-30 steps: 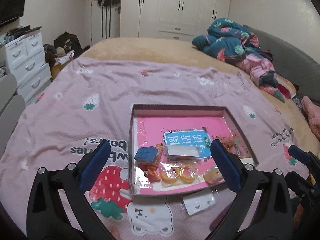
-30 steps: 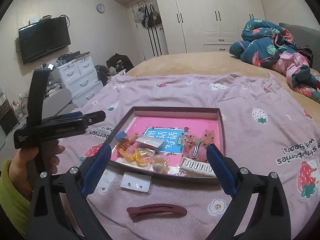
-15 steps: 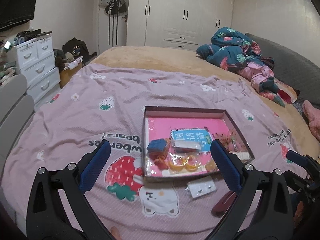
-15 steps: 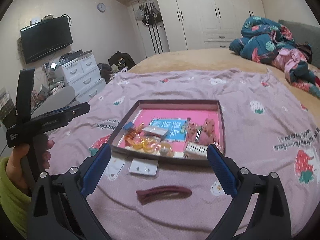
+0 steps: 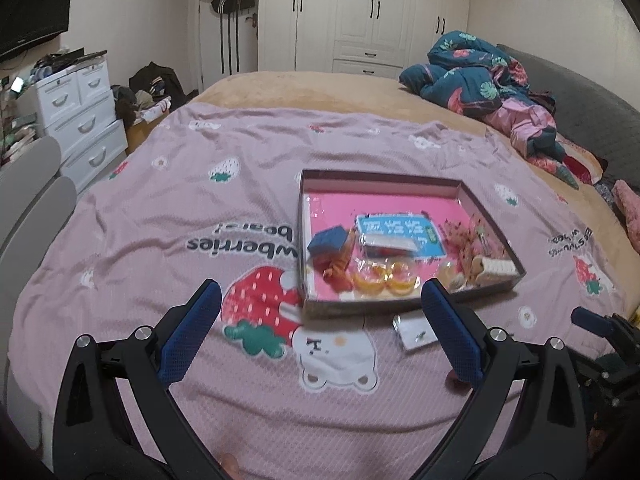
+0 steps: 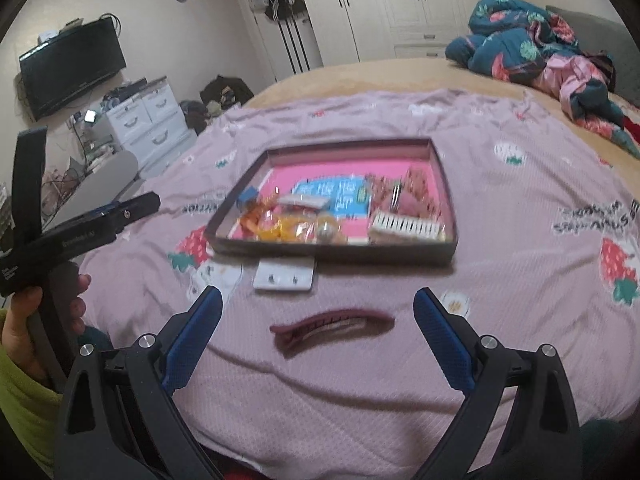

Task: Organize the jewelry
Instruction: 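Grasp the white earring card with the left tool while the right tool grasps the dark red clip, then carry the earring card into the box with the left tool while the right tool places the red clip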

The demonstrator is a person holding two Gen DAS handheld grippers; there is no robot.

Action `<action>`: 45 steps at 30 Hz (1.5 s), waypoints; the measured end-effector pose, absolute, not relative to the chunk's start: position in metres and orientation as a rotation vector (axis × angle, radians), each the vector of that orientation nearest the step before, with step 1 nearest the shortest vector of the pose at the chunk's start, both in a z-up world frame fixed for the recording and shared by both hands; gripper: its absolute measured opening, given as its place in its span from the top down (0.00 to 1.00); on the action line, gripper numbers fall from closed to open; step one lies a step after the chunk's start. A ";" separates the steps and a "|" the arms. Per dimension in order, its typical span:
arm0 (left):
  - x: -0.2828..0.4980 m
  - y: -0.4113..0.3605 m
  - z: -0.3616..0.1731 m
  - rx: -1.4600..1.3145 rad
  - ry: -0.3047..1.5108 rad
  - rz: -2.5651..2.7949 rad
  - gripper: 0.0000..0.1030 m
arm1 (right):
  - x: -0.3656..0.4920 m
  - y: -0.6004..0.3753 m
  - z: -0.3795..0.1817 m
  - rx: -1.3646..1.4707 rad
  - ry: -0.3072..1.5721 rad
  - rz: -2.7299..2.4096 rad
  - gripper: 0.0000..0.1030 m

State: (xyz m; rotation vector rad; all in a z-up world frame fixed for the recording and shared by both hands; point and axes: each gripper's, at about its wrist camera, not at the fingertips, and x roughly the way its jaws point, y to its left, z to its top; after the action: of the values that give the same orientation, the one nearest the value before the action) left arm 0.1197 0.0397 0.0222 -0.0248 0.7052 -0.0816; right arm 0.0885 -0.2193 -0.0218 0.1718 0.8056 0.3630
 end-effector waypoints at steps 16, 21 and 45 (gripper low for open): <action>0.121 0.014 -0.032 -0.016 0.812 -0.143 0.09 | 0.125 -0.214 -0.083 0.387 1.016 0.354 0.40; 0.127 0.004 -0.044 -0.024 0.845 -0.173 0.09 | 0.140 -0.220 -0.102 0.476 1.066 0.367 0.62; 0.166 -0.068 -0.087 0.024 0.960 -0.256 0.51 | 0.120 -0.281 -0.079 0.415 0.909 0.386 0.91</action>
State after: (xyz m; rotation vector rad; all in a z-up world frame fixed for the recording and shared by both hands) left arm 0.1662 -0.0677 -0.0870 0.0243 0.9598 -0.2560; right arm 0.1200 -0.2810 -0.0787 0.4150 0.9091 0.3857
